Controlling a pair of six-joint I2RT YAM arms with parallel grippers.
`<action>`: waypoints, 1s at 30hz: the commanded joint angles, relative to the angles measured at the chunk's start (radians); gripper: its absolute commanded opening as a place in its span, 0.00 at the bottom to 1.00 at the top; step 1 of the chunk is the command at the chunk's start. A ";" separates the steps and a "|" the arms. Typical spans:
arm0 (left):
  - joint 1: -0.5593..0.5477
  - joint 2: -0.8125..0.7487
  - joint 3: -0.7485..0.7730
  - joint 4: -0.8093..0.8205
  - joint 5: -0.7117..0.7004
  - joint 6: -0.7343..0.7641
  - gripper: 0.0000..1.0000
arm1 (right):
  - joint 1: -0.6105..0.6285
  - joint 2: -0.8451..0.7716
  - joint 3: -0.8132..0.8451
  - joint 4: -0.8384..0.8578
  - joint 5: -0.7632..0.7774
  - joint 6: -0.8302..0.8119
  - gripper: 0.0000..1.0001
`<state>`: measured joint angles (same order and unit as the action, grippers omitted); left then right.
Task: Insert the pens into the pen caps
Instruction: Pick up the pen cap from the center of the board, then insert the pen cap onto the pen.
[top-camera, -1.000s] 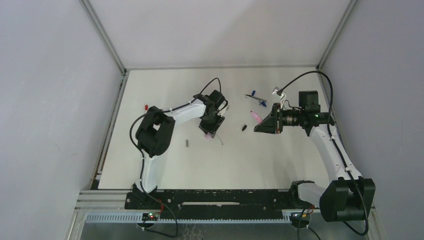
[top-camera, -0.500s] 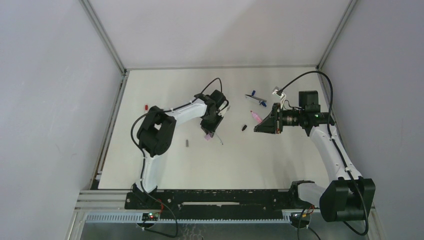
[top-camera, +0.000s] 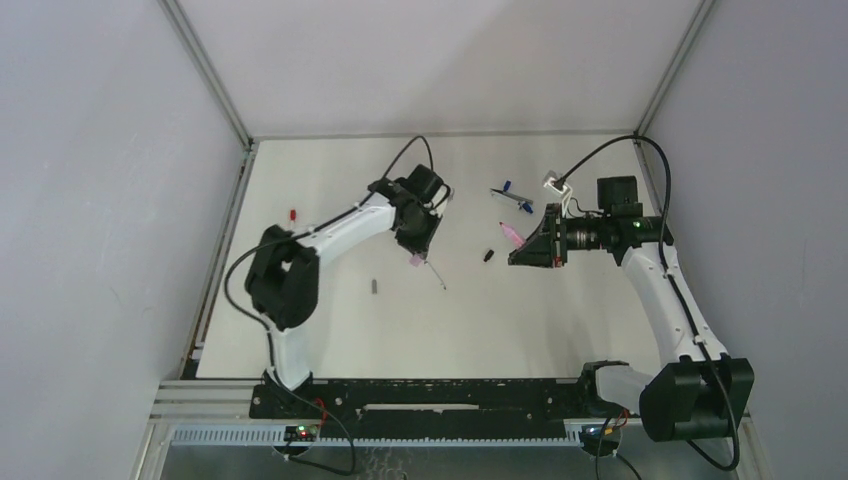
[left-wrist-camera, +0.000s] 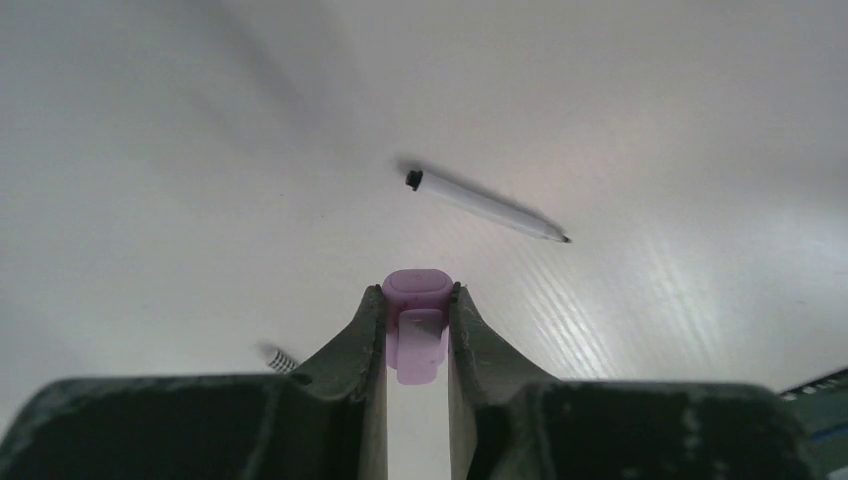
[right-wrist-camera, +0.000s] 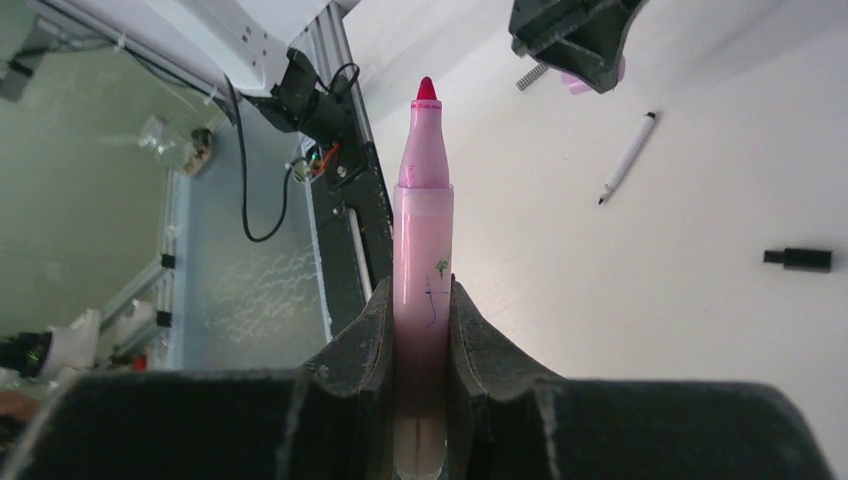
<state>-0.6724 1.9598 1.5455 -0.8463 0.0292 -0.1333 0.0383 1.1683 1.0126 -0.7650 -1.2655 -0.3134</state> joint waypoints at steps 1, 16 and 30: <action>-0.002 -0.203 -0.031 0.054 0.010 -0.080 0.00 | 0.032 0.004 0.116 -0.126 -0.026 -0.157 0.00; 0.124 -0.779 -0.342 0.750 0.366 -0.558 0.00 | 0.253 -0.148 0.233 0.187 0.102 0.018 0.00; 0.136 -0.857 -0.554 1.713 0.475 -1.062 0.00 | 0.436 -0.144 0.239 0.679 0.203 0.578 0.00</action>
<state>-0.5400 1.1042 1.0397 0.4995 0.4377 -1.0504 0.4404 1.0222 1.2228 -0.2737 -1.0622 0.0711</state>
